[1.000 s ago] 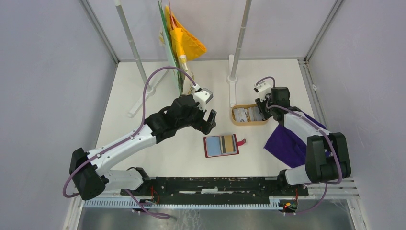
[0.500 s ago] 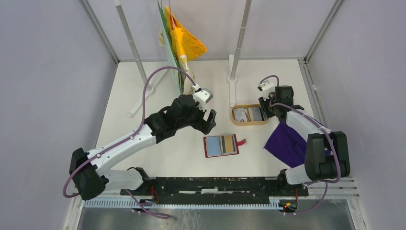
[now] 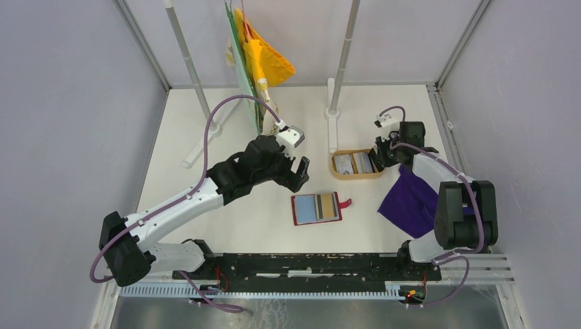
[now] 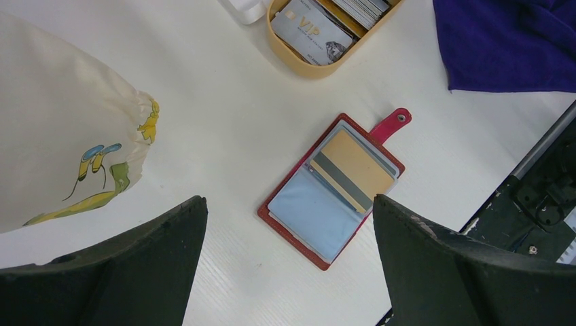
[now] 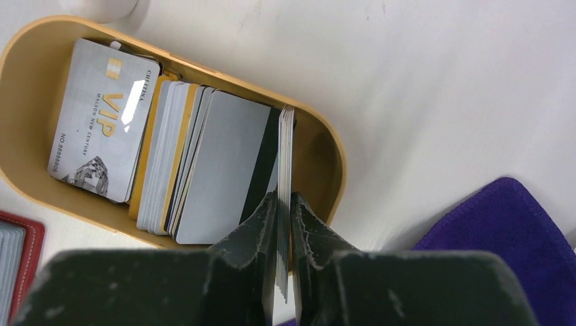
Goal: Put the credit cards into the card holder
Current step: Pick up the credit card from the storage box.
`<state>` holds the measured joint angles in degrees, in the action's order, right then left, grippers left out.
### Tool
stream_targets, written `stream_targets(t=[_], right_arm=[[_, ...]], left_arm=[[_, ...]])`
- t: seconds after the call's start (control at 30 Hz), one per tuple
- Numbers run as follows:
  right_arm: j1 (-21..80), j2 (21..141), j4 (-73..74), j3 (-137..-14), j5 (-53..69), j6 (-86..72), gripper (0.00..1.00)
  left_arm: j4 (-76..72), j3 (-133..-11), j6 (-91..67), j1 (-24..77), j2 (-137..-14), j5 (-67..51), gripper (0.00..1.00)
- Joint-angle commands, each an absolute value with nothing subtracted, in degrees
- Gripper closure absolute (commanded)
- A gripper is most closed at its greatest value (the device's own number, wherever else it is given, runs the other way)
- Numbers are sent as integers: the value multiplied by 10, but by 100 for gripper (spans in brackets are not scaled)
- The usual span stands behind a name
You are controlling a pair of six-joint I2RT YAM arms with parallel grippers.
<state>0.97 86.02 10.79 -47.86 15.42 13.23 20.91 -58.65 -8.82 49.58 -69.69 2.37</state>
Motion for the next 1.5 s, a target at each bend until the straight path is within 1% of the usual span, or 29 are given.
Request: stream_targets(t=[0.0,0.4,0.7,0.77,0.87,0.97,1.13,1.2,1.27,1.37,1.47], right_arm=[[-5,881,117,-495,218,104,85],[-49,943,127,-507,334,63,81],[-74,963,127,-514,389,50,80],[-78,963,128,-515,393,49,79],[-87,964,125,-515,404,46,72],[-97,969,121,-514,420,40,71],[-110,981,118,-515,447,34,71],[-115,983,115,-514,456,29,73],[-120,983,111,-512,464,25,79],[-125,984,111,-512,472,24,85],[-128,985,109,-511,473,22,87]], left_arm=[[191,-599,-52,494,-678,11,4],[192,-599,-51,494,-676,11,3],[191,-599,-52,493,-675,7,3],[191,-599,-52,493,-674,6,3],[191,-599,-52,493,-674,5,3],[191,-599,-52,493,-673,4,3],[191,-599,-52,493,-673,3,3],[191,-599,-52,493,-672,3,3],[191,-599,-52,493,-672,3,3],[191,-599,-52,493,-672,3,2],[191,-600,-52,493,-671,3,2]])
